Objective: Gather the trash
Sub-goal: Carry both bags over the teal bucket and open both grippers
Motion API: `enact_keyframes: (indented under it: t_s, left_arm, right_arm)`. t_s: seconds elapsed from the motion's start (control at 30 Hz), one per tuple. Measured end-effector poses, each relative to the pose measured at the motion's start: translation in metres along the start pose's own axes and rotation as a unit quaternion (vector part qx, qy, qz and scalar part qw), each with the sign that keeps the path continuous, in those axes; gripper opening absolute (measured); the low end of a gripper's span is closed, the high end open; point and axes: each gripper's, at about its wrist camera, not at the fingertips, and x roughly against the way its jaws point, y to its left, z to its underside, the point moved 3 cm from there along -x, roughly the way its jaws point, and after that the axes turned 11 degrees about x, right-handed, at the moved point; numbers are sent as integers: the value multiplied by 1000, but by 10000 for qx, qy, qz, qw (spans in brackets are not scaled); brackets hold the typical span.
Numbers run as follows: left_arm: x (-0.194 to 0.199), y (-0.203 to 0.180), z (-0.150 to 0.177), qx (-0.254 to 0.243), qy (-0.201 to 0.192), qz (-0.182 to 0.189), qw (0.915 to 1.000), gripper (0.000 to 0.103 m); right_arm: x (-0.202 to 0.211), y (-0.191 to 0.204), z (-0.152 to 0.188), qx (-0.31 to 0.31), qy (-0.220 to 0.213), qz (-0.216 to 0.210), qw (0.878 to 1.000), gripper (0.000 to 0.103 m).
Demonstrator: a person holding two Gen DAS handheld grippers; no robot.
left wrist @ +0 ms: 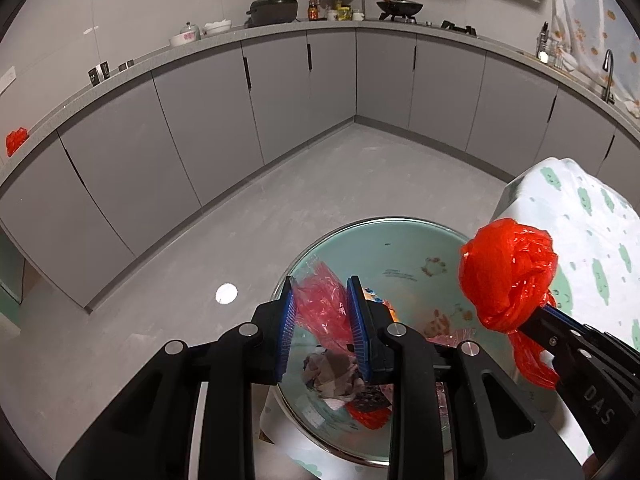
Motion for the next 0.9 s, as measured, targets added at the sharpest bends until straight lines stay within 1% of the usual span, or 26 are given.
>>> enact_keyframes:
  t_s: [0.13,0.37,0.63,0.67,0.73,0.77,0.9]
  left_arm:
    - [-9,2,1,-65,71,-49,9999,26]
    - [-28,1,3,-119,222,-151,9996,26]
    - [-46,1,8,-171,390,-236,9988,26]
    - [-48,1,9,-188,401,-256,9987,26]
    - [-52,2,9,-201,428,-286,9985,26]
    - [-54,3,10,-195,446,-306,9983,26]
    - [-58,3,12,-220,491,-354,9979,29]
  right_arm:
    - [-19,-4,4,-163,217,-24,9996,7]
    - [-37,-3,9,-180,454,-25,9988,7]
    - [-52,-1,6,-304,687,-67,9972,9]
    - [-54,0,6,-327,705,-73,9969,12]
    - [-58,0,6,-356,751,-127,9965,12]
    - [-59,-1,4,-345,755,-144,9964,15]
    - [-59,5,3,-247,679,-253,9971,28]
